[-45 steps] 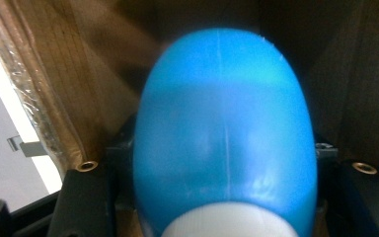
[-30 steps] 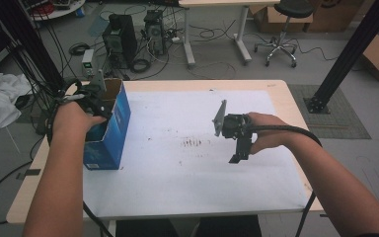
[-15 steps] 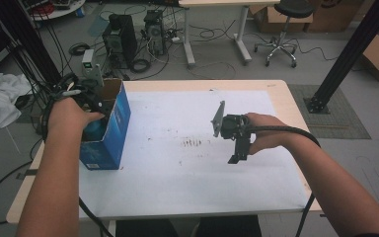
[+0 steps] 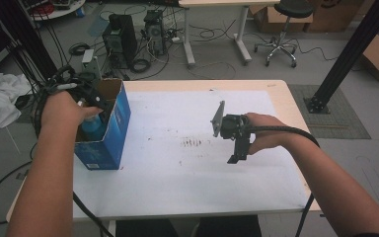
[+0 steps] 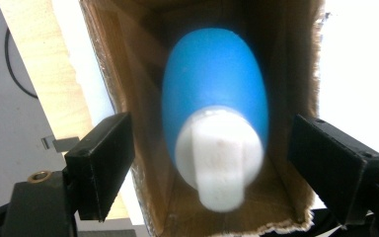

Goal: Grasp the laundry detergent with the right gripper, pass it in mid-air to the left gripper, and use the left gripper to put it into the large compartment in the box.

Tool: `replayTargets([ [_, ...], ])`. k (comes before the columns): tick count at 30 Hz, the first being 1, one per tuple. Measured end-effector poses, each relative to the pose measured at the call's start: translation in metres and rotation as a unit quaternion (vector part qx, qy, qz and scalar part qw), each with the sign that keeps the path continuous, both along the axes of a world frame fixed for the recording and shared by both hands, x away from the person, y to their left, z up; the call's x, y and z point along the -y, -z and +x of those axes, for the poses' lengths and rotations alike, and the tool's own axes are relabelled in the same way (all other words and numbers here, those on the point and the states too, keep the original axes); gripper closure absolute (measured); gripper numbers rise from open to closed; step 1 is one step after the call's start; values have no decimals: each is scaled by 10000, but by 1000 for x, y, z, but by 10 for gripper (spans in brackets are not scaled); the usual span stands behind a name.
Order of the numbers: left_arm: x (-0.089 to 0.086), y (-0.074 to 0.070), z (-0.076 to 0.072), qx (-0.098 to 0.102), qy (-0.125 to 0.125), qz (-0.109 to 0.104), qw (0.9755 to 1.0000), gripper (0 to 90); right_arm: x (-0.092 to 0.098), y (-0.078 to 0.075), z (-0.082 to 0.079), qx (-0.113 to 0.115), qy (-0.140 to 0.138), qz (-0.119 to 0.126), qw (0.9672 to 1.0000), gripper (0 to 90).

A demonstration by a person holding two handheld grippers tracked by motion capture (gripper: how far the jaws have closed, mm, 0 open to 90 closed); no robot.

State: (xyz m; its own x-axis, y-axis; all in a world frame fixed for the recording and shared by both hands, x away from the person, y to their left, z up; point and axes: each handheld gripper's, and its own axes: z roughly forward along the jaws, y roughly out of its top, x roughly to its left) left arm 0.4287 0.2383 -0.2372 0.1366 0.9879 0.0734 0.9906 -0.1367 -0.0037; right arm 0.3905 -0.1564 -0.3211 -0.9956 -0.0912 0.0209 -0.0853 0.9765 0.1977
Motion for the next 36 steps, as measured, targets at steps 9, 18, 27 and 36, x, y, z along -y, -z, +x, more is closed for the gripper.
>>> replayTargets([
  [9, 8, -25, -4, 117, 185, 18, 9998, 158, 3, -2, -1, 12, 22, 28, 10000, 0],
  [18, 23, -48, -9, 280, 549, 132, 9980, 81, 2, -3, -1, 33, 17, 54, 10000, 0],
  [27, 38, -58, -12, 263, 903, 29, 9956, 72, 4, -4, -1, 29, 36, 57, 10000, 0],
  [36, 58, -69, -17, 128, 1489, 169, 9886, 57, 4, -4, 0, 29, 78, 49, 10000, 0],
])
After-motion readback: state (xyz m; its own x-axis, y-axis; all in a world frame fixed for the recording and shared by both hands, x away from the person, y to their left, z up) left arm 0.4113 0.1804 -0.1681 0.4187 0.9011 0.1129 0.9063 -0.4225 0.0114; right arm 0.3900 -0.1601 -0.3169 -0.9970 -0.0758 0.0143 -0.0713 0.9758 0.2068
